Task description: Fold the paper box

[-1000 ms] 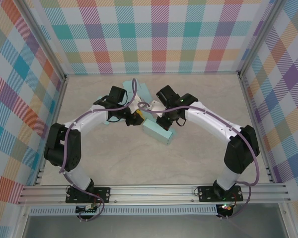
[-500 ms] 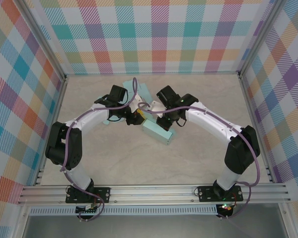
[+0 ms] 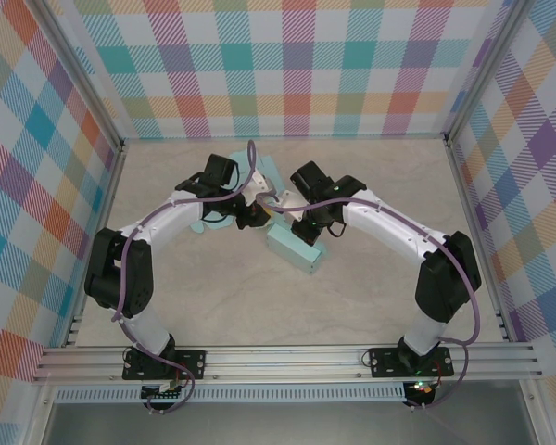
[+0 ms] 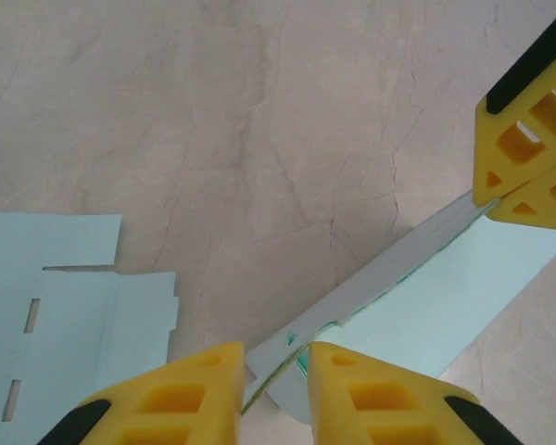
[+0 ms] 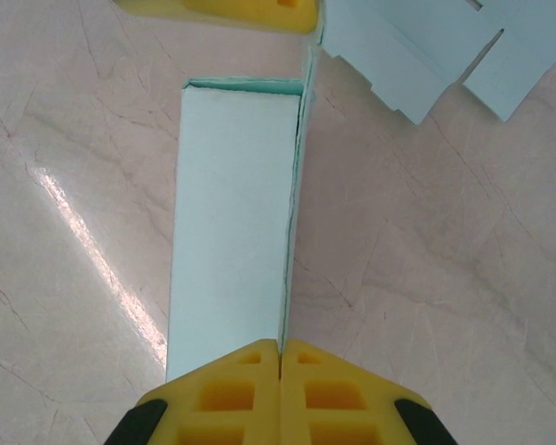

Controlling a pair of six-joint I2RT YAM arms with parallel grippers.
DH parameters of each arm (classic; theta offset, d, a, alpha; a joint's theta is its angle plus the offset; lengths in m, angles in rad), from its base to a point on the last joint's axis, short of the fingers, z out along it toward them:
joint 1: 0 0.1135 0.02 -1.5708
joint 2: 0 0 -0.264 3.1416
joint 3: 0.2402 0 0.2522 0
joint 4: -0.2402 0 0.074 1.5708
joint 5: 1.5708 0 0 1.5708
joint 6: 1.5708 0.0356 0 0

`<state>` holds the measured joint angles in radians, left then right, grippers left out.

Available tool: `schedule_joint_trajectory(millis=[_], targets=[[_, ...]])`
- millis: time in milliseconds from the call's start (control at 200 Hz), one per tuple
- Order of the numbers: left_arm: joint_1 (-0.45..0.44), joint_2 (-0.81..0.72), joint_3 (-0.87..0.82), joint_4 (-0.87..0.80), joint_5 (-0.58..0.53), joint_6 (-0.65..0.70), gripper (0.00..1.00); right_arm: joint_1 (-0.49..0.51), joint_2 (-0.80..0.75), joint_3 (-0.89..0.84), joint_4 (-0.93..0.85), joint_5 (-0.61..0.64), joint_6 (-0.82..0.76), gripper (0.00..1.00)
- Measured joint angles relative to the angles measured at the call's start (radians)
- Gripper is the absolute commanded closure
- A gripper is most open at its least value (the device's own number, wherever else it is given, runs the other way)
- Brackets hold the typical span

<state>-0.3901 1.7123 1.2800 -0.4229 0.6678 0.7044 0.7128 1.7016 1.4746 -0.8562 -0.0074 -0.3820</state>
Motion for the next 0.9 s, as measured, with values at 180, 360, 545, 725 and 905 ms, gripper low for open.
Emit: schedule_joint_trajectory(millis=[180,360,545,725,905], targets=[[-0.011,0.000,0.000,-0.019,-0.020,0.012,0.76,0.000,0.000,0.000,-0.002,0.004,0.000,1.00],[-0.016,0.000,0.000,-0.022,-0.038,0.013,0.86,0.000,0.002,0.000,-0.001,0.008,0.000,0.99],[-0.020,0.000,0.000,-0.023,-0.042,-0.013,1.00,0.000,0.003,0.000,0.004,0.016,0.006,0.90],[-0.044,-0.031,-0.065,0.064,-0.125,-0.064,1.00,0.000,0.001,-0.005,0.000,0.023,0.054,0.62],[-0.104,-0.129,-0.176,0.168,-0.249,-0.158,1.00,0.000,-0.078,-0.061,0.024,0.037,0.131,0.45]])
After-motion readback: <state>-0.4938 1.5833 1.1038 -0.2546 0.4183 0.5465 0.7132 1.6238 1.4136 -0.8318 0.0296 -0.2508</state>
